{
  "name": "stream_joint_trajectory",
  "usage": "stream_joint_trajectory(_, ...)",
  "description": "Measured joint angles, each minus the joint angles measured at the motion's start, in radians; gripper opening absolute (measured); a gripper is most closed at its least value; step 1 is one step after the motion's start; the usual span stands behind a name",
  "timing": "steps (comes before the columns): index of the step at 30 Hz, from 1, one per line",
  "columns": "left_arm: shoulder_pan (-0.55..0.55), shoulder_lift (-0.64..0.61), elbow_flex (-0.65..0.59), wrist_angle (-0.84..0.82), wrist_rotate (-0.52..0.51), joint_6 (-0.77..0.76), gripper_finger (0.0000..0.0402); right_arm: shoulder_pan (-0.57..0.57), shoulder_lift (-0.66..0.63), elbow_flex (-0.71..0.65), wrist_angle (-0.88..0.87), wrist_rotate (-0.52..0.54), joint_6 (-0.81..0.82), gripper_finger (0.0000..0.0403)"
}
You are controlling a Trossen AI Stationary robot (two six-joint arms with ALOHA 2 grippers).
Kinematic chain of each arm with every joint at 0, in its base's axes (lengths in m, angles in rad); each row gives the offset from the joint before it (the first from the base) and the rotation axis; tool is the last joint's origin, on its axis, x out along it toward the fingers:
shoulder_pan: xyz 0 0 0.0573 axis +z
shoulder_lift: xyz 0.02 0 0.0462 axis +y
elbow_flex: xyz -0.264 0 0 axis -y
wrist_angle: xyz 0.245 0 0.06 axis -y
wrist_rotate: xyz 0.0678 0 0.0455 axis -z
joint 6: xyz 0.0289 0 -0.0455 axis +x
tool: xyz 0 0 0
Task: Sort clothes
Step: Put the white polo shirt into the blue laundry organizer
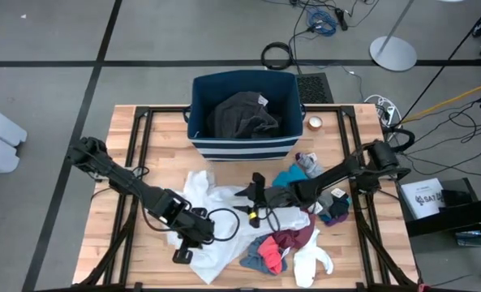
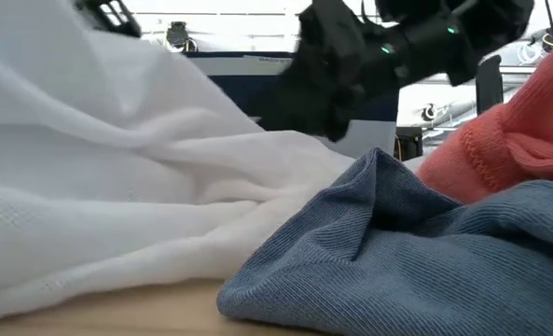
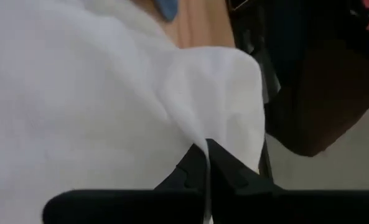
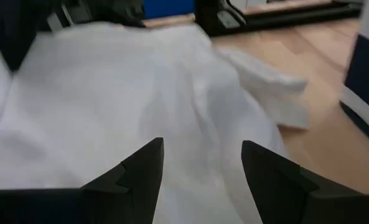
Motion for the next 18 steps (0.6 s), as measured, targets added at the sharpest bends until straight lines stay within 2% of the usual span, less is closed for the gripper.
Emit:
stream_joint_trajectory(6,0.008,0.034,0.0,0.01,0.004,0.024,0.0002,0.003,0.098,0.168,-0.067,-0.008,-0.043,0.0203)
stream_joint_trajectory(10,0.0,0.072,0.0,0.016,0.022,0.018,0.0002,-0.003,0.139,0.268,-0.201,-0.01,-0.076,0.0203)
stream_joint_trajectory(18,-0.025,0.105,0.0,0.007,0.048,0.018,0.0002,-0.014,0.137,0.288,-0.251,-0.013,-0.091,0.0203)
